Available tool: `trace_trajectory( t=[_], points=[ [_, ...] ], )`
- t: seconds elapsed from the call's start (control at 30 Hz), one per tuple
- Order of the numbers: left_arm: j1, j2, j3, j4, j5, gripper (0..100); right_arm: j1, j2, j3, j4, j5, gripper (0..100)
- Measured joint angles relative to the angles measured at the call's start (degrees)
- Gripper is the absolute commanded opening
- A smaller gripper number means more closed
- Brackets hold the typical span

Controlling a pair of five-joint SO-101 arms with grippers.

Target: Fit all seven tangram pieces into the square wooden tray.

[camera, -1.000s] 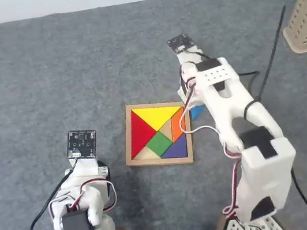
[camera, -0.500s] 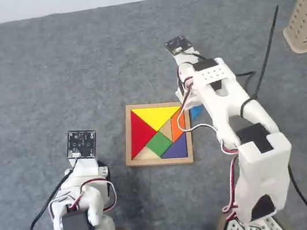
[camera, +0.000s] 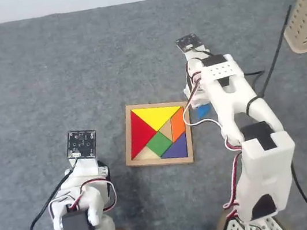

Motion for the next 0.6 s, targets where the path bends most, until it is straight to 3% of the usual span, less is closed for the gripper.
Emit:
trace_trajectory(
  t=[0.27, 0.47, 0.6],
  points=[
    [0.0, 0.0, 0.0, 0.0, 0.0, 7, -1.2, 1.0, 0.9, 0.9, 1.5, 22.1],
    [0.0, 0.0, 0.0, 0.0, 0.0, 7, -0.7, 1.0, 0.9, 0.9, 0.7, 3.9],
    [0.0, 0.0, 0.0, 0.0, 0.0, 7, 1.5, 1.0, 0.9, 0.9, -0.7, 0.7]
  ],
)
